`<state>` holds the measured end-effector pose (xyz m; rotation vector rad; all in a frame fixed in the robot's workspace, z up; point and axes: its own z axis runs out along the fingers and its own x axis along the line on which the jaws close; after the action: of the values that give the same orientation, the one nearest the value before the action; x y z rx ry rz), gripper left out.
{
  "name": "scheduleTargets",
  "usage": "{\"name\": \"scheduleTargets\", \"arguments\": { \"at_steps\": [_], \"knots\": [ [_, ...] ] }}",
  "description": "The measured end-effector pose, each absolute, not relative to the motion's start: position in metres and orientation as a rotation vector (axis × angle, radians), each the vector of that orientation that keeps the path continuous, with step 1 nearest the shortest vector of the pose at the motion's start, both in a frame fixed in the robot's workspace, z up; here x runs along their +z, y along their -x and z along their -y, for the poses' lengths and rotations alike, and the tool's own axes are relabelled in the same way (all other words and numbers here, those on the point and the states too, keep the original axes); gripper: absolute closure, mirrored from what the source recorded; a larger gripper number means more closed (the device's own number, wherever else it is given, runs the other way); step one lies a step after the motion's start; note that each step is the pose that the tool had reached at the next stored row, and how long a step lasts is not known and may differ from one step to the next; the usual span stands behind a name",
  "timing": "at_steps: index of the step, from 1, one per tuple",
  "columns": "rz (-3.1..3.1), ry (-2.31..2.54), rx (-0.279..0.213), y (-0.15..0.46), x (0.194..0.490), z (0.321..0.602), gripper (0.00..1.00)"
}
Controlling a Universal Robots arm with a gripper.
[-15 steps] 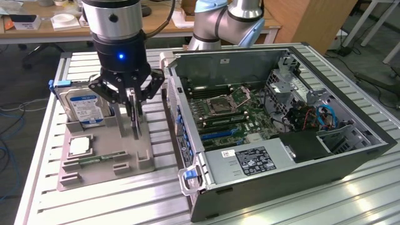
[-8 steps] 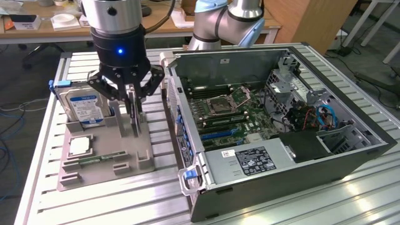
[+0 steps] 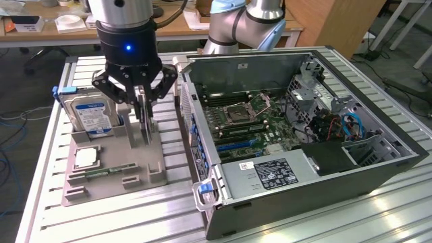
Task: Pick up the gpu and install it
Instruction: 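Pick up the gpu and move the gpu toward the slot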
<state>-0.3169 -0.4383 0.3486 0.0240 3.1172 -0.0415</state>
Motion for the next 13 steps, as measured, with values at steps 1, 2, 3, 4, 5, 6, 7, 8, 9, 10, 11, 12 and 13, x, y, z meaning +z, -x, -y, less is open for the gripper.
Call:
{"name": "scheduleTargets", "arguments": {
  "at_steps": [1,2,3,4,5,6,7,8,9,10,11,12,13],
  "knots": [
    [-3.117,-0.024,-0.040,0.317,0.350,0.438,0.73],
    [-3.117,-0.024,-0.038,0.317,0.350,0.438,0.73],
    [-3.117,-0.024,-0.036,0.317,0.351,0.438,0.73],
    [-3.117,-0.024,-0.034,0.317,0.353,0.438,0.73],
    [-3.117,-0.024,-0.032,0.317,0.353,0.438,0.73],
    [-3.117,-0.024,-0.031,0.317,0.354,0.438,0.73],
    [-3.117,-0.024,-0.030,0.317,0.355,0.438,0.73],
    [-3.117,-0.024,-0.029,0.317,0.356,0.438,0.73],
    [-3.117,-0.024,-0.028,0.317,0.357,0.438,0.73],
    [-3.117,-0.024,-0.027,0.317,0.359,0.438,0.73],
    [-3.117,-0.024,-0.027,0.317,0.360,0.438,0.73],
    [-3.117,-0.024,-0.025,0.317,0.361,0.438,0.73],
    [-3.117,-0.024,-0.024,0.317,0.362,0.438,0.73]
  ]
}}
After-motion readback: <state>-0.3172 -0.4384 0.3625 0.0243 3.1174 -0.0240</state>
